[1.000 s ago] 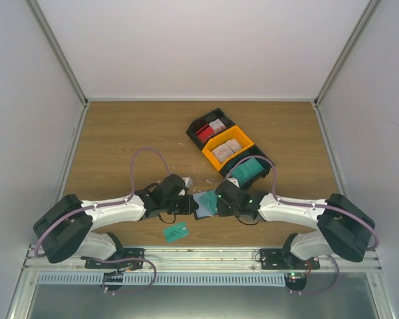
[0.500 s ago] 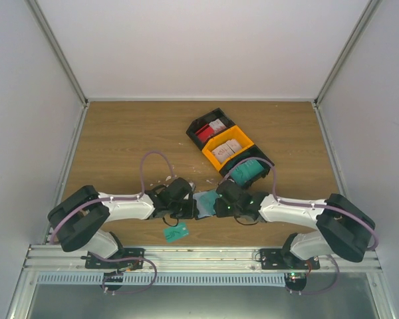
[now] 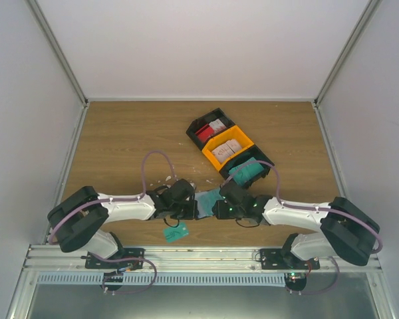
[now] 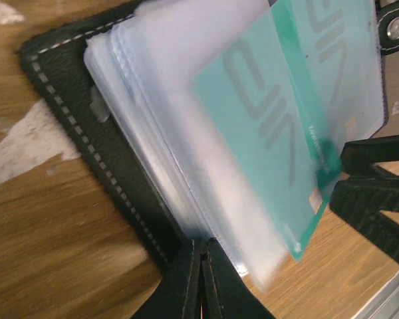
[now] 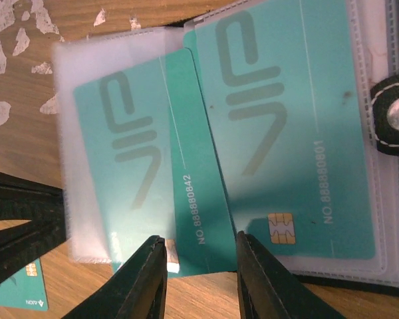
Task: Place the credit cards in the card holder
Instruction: Insert the credit card into the card holder.
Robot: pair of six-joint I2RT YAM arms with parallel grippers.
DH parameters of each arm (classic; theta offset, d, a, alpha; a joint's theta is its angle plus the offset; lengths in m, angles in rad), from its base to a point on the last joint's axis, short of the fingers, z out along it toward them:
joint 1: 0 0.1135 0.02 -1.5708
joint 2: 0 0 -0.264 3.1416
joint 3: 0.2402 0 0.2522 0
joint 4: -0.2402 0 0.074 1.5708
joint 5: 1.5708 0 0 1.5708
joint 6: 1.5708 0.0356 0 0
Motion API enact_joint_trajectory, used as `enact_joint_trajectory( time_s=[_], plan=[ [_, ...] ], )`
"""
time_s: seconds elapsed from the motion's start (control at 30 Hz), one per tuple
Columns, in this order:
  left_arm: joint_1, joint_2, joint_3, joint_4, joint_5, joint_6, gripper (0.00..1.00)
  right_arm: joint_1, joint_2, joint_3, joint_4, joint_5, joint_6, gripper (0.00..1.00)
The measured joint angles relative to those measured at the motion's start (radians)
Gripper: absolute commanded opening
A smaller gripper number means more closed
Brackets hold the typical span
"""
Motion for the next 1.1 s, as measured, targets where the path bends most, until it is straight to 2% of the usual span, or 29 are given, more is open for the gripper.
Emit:
enact_joint_trajectory(
  time_s=[0.27, 0.43, 0.63, 0.83, 1.1],
  plan=[
    [-0.002, -0.123, 0.005, -0.101, -0.024, 0.008, 0.04, -0.005, -0.044, -0.021, -0.019, 0.004, 0.015, 0.39],
    [-0.002, -0.159, 0.026, -0.089, -0.023, 0.021, 0.04, -0.023, -0.071, -0.032, -0.024, 0.003, 0.019, 0.40],
    [-0.005, -0.043, 0.101, -0.051, -0.028, 0.043, 0.03, -0.066, -0.082, -0.063, 0.002, -0.038, 0.018, 0.40],
    [-0.006, 0.070, 0.111, -0.058, -0.061, 0.048, 0.01, -0.105, -0.105, -0.114, 0.064, -0.109, 0.018, 0.38],
    [-0.007, 0.078, 0.109, -0.046, -0.073, 0.037, 0.00, -0.169, -0.124, -0.201, 0.208, -0.248, 0.018, 0.34]
  ],
)
